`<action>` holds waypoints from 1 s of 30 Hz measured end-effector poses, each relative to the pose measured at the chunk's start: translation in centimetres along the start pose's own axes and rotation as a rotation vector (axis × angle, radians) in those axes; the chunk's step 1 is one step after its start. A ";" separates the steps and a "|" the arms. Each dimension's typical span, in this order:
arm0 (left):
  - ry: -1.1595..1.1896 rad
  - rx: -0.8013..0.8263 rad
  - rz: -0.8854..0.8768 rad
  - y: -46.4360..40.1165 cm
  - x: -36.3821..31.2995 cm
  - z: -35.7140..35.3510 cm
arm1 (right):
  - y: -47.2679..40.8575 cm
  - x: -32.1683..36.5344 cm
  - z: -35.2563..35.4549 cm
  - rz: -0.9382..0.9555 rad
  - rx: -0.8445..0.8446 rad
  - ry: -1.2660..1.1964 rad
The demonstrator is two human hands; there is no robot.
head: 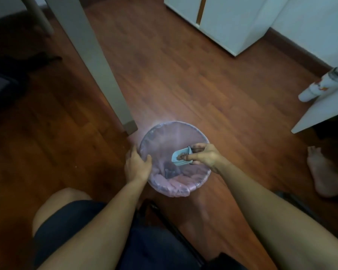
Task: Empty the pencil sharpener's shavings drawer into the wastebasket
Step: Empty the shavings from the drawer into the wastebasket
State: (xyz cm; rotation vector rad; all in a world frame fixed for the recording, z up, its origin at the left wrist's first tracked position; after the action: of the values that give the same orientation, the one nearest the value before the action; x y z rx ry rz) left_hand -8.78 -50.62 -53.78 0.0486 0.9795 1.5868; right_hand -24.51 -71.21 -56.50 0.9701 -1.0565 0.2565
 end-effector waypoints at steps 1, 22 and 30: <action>0.012 0.011 0.015 -0.2 0.3 -0.2 | -0.5 -0.5 -0.3 -0.007 -0.008 0.044; 0.141 0.056 0.053 -0.8 1.5 -1.6 | -5.0 0.9 -5.7 0.184 0.138 1.310; 0.156 0.044 0.038 -0.8 1.5 -1.6 | -5.0 0.8 -6.0 0.178 0.140 1.248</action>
State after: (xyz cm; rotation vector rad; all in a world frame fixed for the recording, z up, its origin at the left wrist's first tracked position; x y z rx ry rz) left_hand -9.39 -50.31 -56.03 -0.0267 1.1409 1.6220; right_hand -17.37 -69.72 -59.42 0.6280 0.0362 0.9429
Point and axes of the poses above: each hand's wrist, its own y-axis away from the middle knuckle, its own z-axis out of the back of the hand, x = y × z, the point moved 10 cm from there along -y, towards the middle knuckle, and after that the axes turned 14 degrees about z, right-handed, at the moved point
